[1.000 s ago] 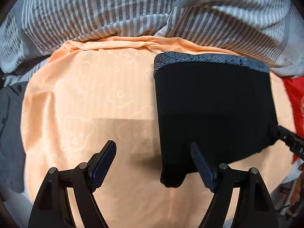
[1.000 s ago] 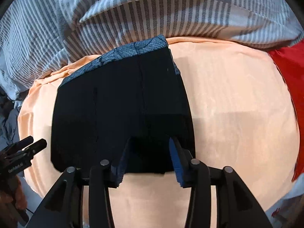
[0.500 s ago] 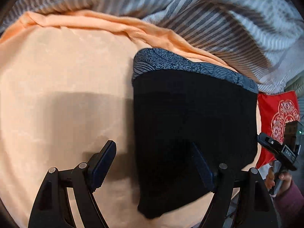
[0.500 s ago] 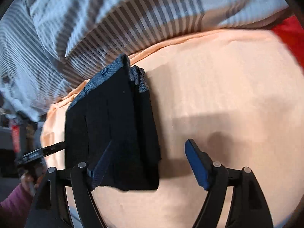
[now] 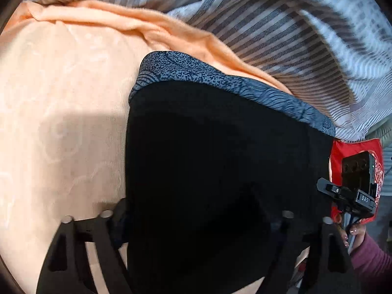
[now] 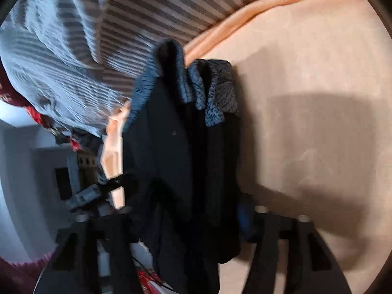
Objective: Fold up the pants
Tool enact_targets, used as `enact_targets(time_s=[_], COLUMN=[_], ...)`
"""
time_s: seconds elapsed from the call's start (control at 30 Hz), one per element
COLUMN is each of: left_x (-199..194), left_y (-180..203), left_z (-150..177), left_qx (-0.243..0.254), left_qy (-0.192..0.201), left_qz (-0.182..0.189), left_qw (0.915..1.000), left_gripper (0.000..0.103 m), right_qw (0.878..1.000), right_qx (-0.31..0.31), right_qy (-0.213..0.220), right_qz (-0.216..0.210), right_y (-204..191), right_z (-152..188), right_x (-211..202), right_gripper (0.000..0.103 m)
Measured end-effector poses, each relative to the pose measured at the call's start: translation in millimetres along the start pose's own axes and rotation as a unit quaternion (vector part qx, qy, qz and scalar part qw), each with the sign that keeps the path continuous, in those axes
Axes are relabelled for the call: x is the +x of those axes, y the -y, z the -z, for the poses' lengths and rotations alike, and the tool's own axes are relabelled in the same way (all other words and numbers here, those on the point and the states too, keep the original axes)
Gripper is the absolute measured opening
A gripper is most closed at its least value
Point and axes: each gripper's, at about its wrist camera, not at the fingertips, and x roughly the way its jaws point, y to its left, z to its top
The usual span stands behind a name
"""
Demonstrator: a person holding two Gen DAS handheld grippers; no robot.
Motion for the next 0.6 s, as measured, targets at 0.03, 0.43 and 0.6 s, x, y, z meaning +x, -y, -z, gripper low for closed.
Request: enact_targets(time_s=[0.03,0.43,0.6], left_x=[-4,-58,-31], left_y=[4,46,49], left_z=[1,58,89], left_qx=[0.004,0.067,0.066], left_qy=[0.003,0.012,-0.003], left_qz=[-0.002,-0.021,-0.029], left_qw=[1.0000,0.9975,0.9974], left_gripper=[0.071,0.066,0.066], right_qw=[1.000,0.999,0.998], right_qx=[0.006,0.009,0.017], right_qy=[0.004,0.043,0.054], right_qz=[-0.006,-0.026,-0.003], right_y=[-2,-33,-16], right_z=[3,84,116], right_x=[-4,-54,-63], right_gripper=[0.045,0.043,0.044])
